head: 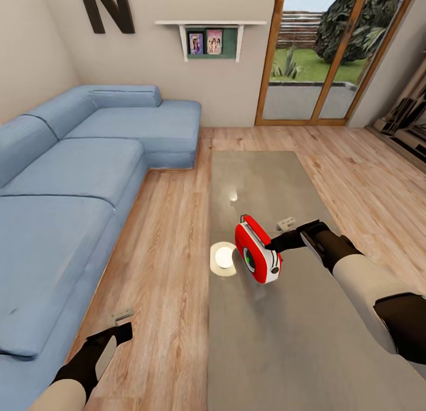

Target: Turn on the radio receiver that's on the table in the living room.

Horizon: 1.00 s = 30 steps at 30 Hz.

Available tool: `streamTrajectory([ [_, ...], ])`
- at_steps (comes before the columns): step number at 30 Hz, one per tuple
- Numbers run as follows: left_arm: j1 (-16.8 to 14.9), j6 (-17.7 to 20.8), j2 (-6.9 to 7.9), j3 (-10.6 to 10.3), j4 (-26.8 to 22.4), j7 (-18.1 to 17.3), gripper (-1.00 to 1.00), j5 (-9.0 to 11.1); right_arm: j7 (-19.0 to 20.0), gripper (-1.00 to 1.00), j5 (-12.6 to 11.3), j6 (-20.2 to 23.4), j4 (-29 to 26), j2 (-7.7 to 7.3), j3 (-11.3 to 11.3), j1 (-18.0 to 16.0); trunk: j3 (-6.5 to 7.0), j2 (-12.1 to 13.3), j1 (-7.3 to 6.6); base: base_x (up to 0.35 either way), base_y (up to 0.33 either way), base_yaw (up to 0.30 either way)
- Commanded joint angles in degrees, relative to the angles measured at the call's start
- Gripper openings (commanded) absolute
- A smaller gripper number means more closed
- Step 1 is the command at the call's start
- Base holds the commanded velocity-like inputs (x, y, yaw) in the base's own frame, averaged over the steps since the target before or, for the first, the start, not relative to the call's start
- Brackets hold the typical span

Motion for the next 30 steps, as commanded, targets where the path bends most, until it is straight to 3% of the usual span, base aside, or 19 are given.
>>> streamTrajectory([
  [1,0.0,0.0,0.0,0.0,0.0,0.0,-1.0,0.0,0.0,-1.0,-0.3,0.0,0.0,0.0,-0.1,0.0,-0.18,-0.4,0.22,0.0,0.0,0.0],
  [12,0.0,0.0,0.18,0.0,0.0,-0.2,-1.0,0.0,0.1,-1.0,-0.7,-0.1,0.1,0.0,-0.2,0.0,-0.18,-0.4,0.22,0.0,0.0,0.0],
  [13,0.0,0.0,0.17,0.0,0.0,-0.2,-1.0,0.0,0.1,-1.0,-1.4,-0.1,0.1,0.0,-0.2,0.0,-0.18,-0.4,0.22,0.0,0.0,0.0],
  [15,0.0,0.0,0.14,0.0,0.0,-0.3,-1.0,0.0,0.1,-1.0,-5.1,-0.1,0.1,0.0,-0.2,0.0,-0.18,-0.4,0.22,0.0,0.0,0.0],
  [18,0.0,0.0,0.1,0.0,0.0,-0.3,-1.0,0.0,0.0,-1.0,-7.2,-0.2,0.1,0.0,-0.1,0.0,-0.18,-0.4,0.22,0.0,0.0,0.0],
  [30,0.0,0.0,-0.09,0.1,0.0,0.0,-1.0,0.0,-0.8,-1.0,-7.4,-0.2,0.1,0.0,0.0,0.0,-2.16,-4.8,2.64,0.0,0.0,0.0],
])
